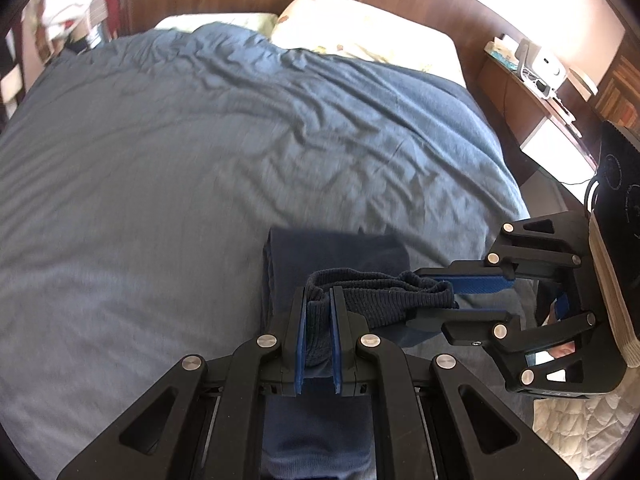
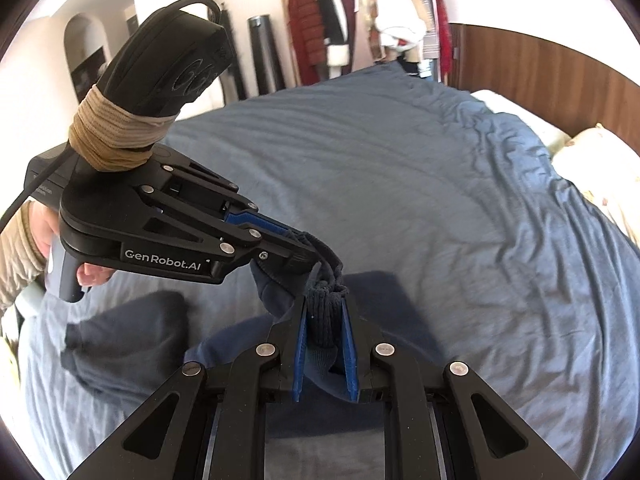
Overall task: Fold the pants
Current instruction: 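Lift the cuffs with both grippers and fold them over toward the waistband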
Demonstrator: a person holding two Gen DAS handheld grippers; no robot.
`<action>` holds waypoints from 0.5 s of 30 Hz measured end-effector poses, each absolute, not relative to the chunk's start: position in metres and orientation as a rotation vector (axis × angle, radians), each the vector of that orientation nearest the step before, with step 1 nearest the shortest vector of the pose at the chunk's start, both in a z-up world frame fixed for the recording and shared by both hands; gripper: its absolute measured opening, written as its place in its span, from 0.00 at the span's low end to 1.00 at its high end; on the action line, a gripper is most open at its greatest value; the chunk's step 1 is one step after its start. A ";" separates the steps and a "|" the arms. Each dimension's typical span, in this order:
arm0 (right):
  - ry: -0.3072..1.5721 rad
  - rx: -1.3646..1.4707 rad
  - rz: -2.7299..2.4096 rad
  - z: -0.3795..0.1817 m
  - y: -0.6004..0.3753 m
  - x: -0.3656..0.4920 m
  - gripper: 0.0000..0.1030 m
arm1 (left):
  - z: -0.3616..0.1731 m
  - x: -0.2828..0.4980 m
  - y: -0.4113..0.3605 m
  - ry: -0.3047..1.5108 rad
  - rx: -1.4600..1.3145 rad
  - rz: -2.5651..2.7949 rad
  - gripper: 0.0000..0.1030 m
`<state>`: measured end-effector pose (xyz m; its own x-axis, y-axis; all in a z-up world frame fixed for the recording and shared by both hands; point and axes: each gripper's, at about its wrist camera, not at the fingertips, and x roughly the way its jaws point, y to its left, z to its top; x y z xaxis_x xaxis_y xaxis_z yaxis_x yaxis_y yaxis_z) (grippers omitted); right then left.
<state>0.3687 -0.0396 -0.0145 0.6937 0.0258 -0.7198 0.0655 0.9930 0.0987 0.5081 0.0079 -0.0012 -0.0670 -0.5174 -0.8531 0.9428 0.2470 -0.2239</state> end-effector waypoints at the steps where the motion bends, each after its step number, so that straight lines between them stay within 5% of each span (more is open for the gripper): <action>1: 0.810 0.117 -0.017 -0.017 -0.035 0.368 0.17 | -0.005 0.506 0.013 1.052 0.526 -1.288 0.11; 15: 0.885 -0.023 0.071 -0.070 0.038 0.358 0.17 | -0.060 0.491 0.081 1.118 0.478 -1.202 0.11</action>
